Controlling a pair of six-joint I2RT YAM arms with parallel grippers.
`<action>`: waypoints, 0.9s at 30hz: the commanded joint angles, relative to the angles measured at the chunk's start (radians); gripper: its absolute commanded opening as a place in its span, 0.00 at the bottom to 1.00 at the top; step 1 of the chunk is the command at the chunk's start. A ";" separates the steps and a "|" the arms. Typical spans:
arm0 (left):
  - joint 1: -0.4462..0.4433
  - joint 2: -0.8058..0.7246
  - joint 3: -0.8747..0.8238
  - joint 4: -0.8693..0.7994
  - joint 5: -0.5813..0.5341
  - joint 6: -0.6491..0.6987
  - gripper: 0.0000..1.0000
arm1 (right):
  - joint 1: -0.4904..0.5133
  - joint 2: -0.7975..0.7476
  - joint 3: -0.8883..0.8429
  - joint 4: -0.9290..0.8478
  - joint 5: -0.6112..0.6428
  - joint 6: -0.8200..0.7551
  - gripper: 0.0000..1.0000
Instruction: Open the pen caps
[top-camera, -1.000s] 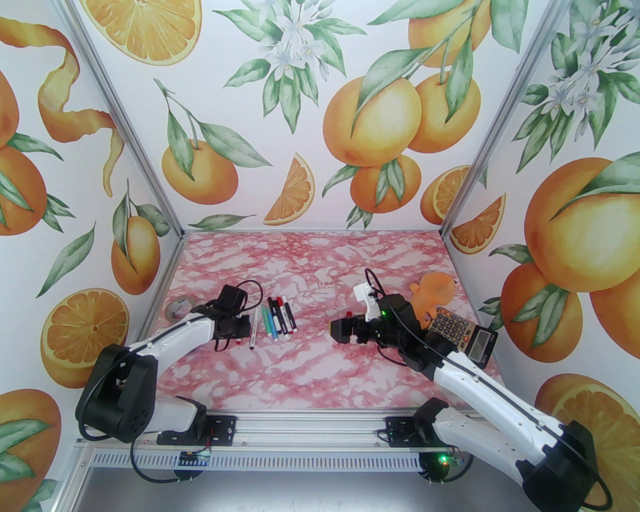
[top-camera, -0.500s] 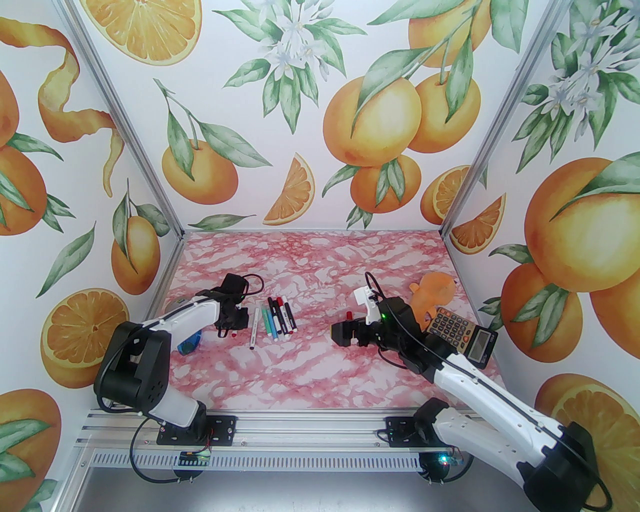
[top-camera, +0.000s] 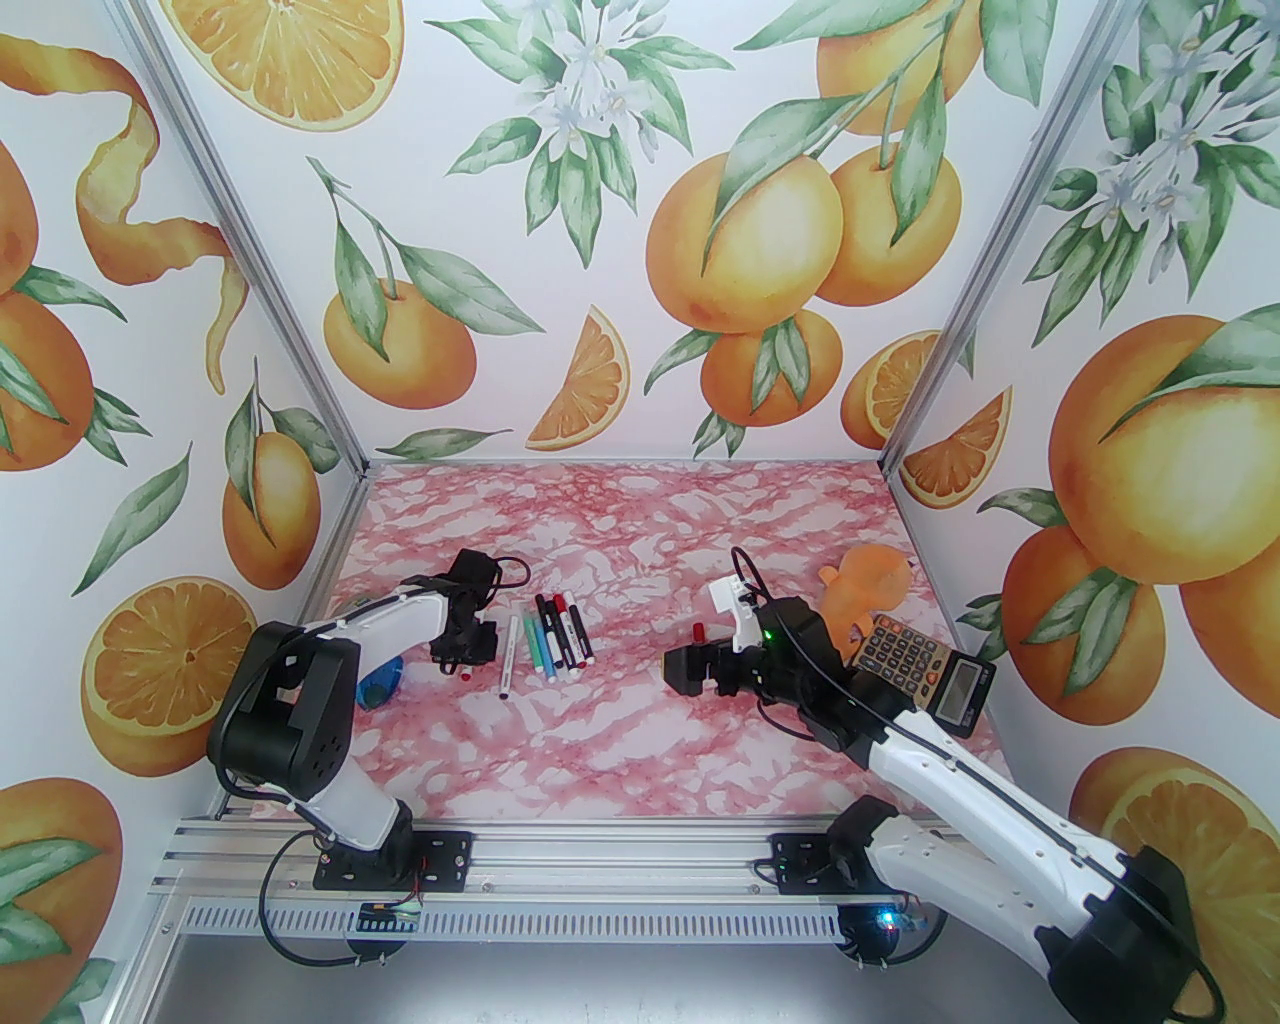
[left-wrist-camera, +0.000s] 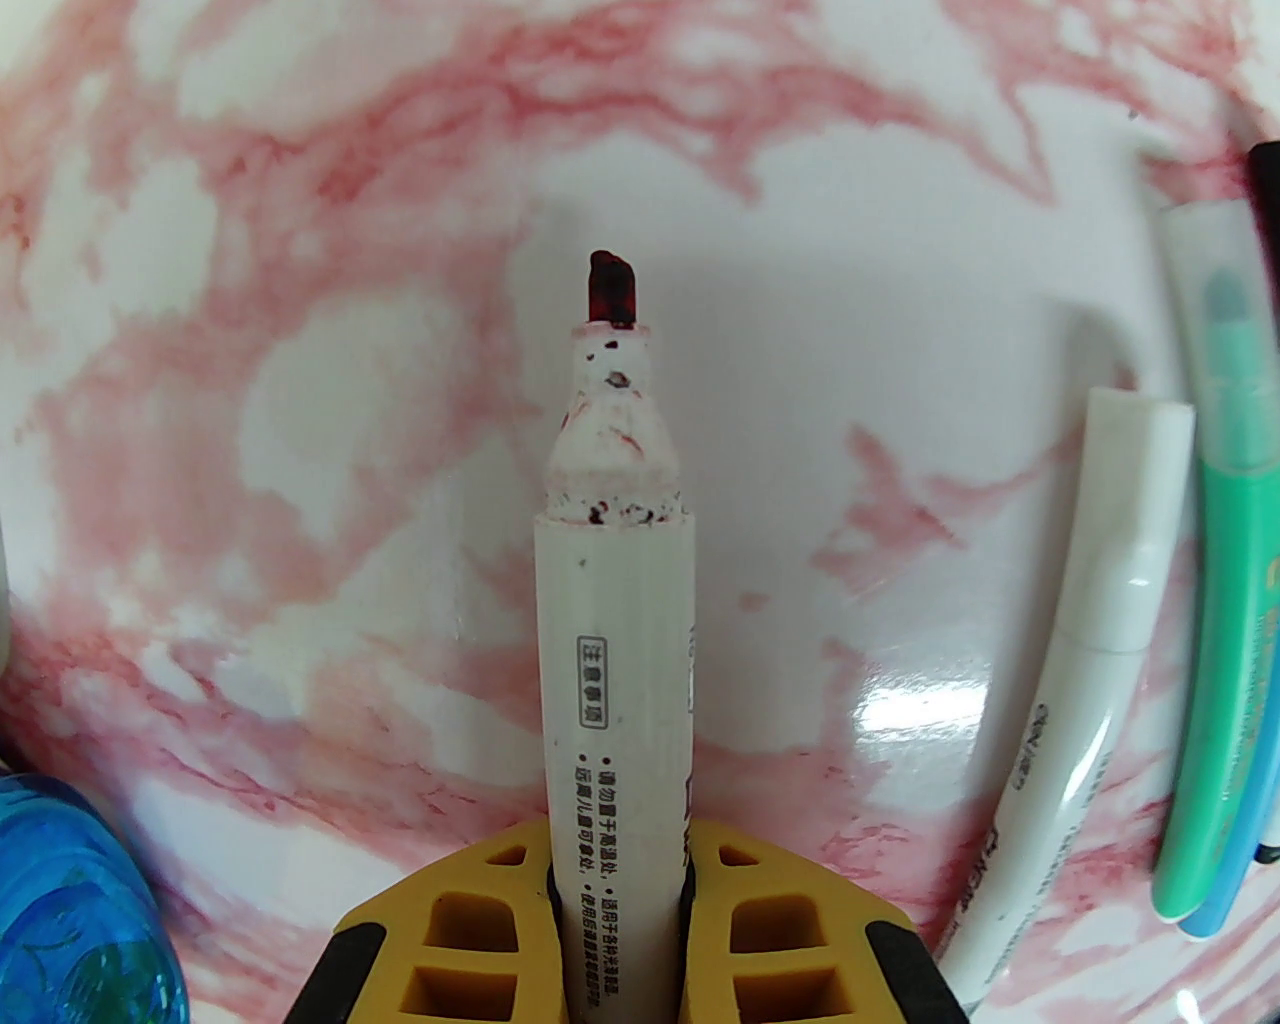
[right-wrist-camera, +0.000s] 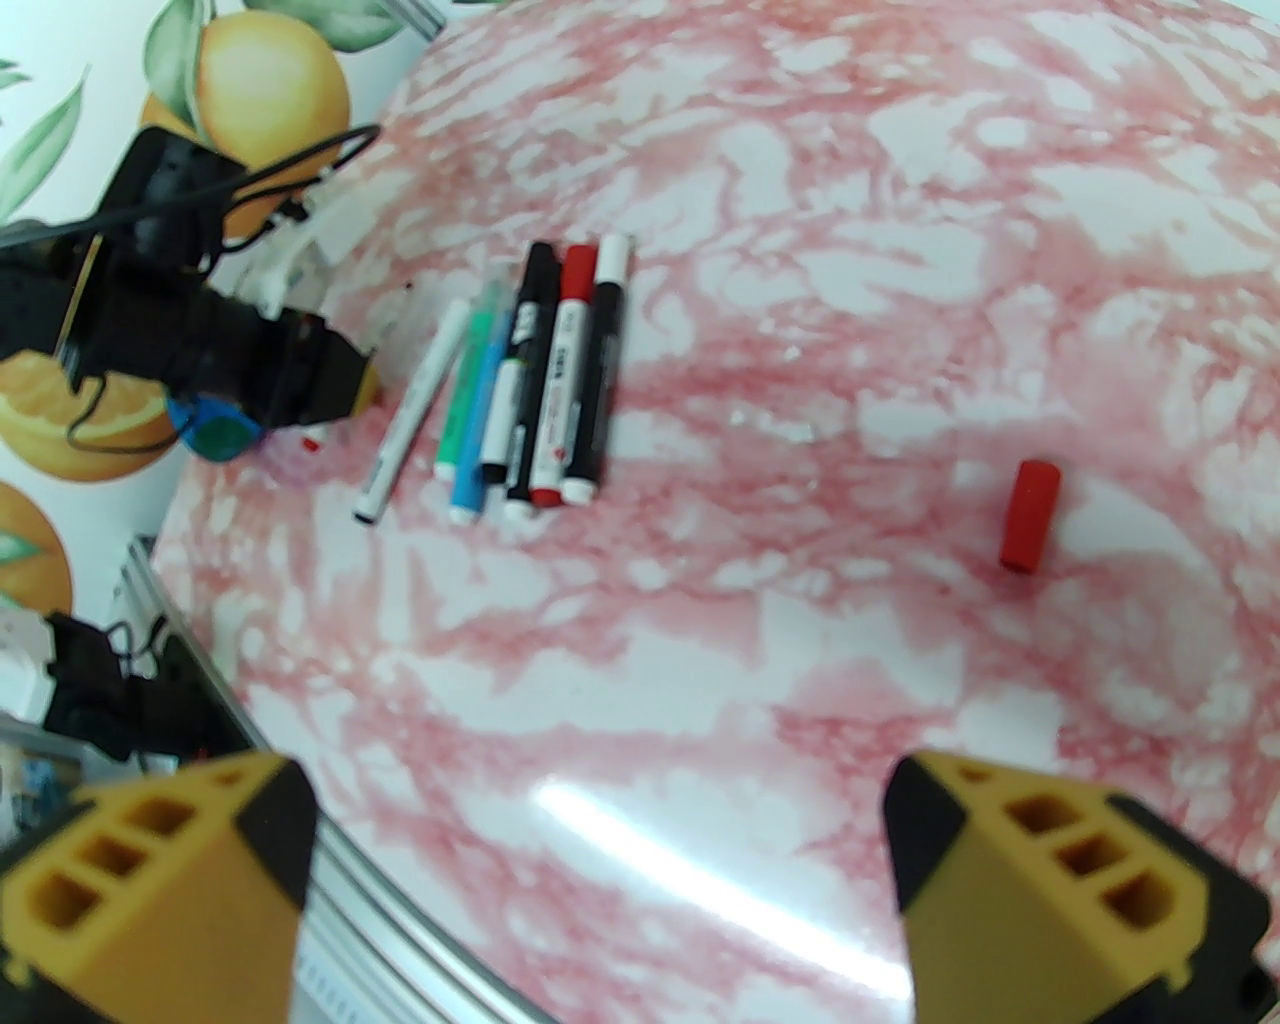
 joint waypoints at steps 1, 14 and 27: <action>0.006 0.018 0.026 -0.025 -0.002 0.001 0.13 | 0.007 -0.001 0.001 0.017 0.013 0.006 1.00; 0.006 0.001 0.042 -0.059 0.003 -0.025 0.34 | 0.006 -0.016 0.029 -0.028 0.033 -0.009 1.00; 0.006 -0.046 0.069 -0.097 0.023 -0.030 0.38 | 0.006 -0.013 0.039 -0.029 0.030 -0.005 0.99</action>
